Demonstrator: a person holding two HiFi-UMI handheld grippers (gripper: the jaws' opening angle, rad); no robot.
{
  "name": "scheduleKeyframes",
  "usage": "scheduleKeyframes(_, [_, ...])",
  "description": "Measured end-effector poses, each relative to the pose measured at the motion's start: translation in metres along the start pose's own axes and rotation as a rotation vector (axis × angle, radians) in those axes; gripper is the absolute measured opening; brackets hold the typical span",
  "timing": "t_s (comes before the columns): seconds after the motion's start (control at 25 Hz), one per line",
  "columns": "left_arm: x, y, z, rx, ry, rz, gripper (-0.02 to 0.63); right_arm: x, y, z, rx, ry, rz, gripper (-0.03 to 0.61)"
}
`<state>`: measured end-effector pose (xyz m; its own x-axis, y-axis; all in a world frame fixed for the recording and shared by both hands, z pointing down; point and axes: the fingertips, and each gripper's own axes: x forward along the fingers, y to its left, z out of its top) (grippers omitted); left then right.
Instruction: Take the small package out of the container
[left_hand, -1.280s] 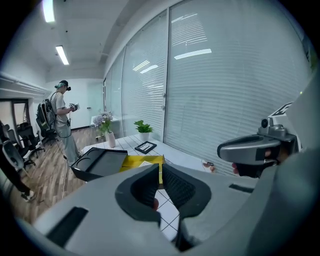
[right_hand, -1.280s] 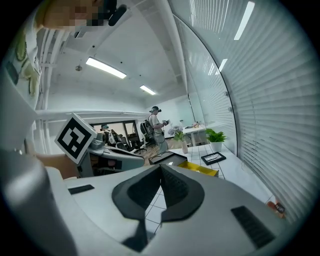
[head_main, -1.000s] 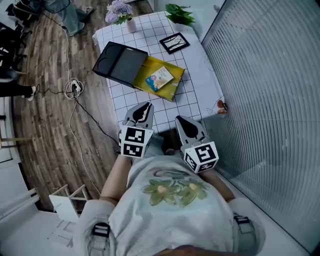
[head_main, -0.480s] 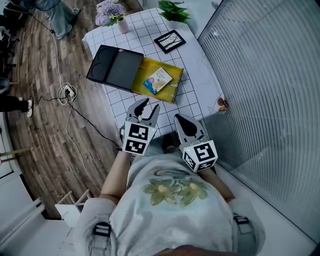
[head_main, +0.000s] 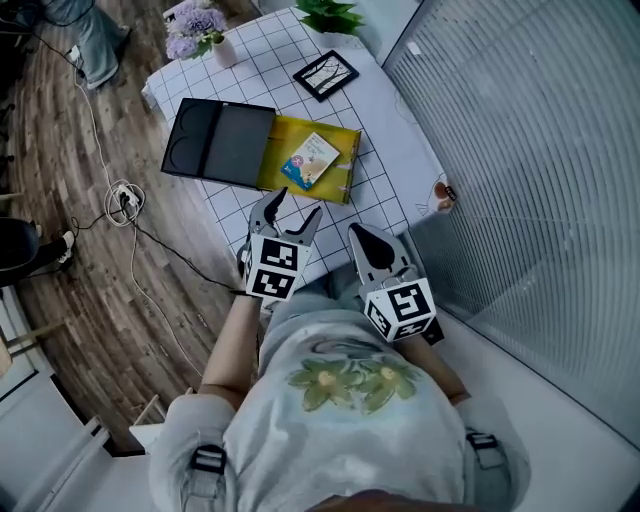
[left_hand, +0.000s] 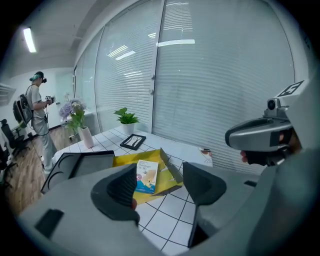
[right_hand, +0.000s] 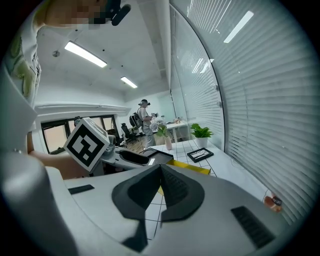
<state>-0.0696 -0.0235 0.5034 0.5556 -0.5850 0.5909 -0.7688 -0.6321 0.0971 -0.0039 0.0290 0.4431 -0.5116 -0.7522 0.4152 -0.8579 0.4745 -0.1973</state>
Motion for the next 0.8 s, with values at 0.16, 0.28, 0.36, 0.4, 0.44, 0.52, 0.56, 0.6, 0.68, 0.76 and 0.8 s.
scheduleKeyframes(0.16, [0.013,0.009,0.001,0.049,0.032,0.033,0.309,0.004,-0.003,-0.001,0.002,0.016,-0.004,0.007])
scheduleKeyframes(0.28, [0.028,0.011,-0.002,0.058,0.064,0.030,0.331,0.008,-0.007,0.000,0.006,0.018,0.003,0.008])
scheduleKeyframes(0.36, [0.038,0.012,-0.005,0.058,0.089,0.034,0.337,0.011,-0.009,-0.002,0.004,0.028,0.016,0.008])
scheduleKeyframes(0.4, [0.042,0.013,-0.007,0.060,0.104,0.038,0.337,0.013,-0.010,-0.002,0.001,0.035,0.024,0.008])
scheduleKeyframes(0.44, [0.046,0.015,-0.008,0.062,0.120,0.041,0.340,0.016,-0.011,-0.001,-0.001,0.040,0.031,0.008])
scheduleKeyframes(0.52, [0.055,0.019,-0.010,0.069,0.158,0.043,0.347,0.021,-0.016,0.002,-0.004,0.045,0.041,0.008])
scheduleKeyframes(0.56, [0.059,0.020,-0.011,0.077,0.181,0.042,0.355,0.023,-0.020,0.005,-0.005,0.044,0.044,0.007])
scheduleKeyframes(0.6, [0.064,0.021,-0.014,0.089,0.203,0.041,0.364,0.025,-0.023,0.007,-0.005,0.042,0.047,0.008])
scheduleKeyframes(0.68, [0.072,0.022,-0.017,0.104,0.234,0.042,0.373,0.029,-0.030,0.010,-0.004,0.038,0.053,0.008])
scheduleKeyframes(0.76, [0.079,0.024,-0.018,0.101,0.251,0.044,0.373,0.033,-0.036,0.013,-0.004,0.039,0.058,0.006])
scheduleKeyframes(0.8, [0.083,0.025,-0.019,0.097,0.260,0.045,0.373,0.035,-0.040,0.014,-0.004,0.041,0.060,0.008])
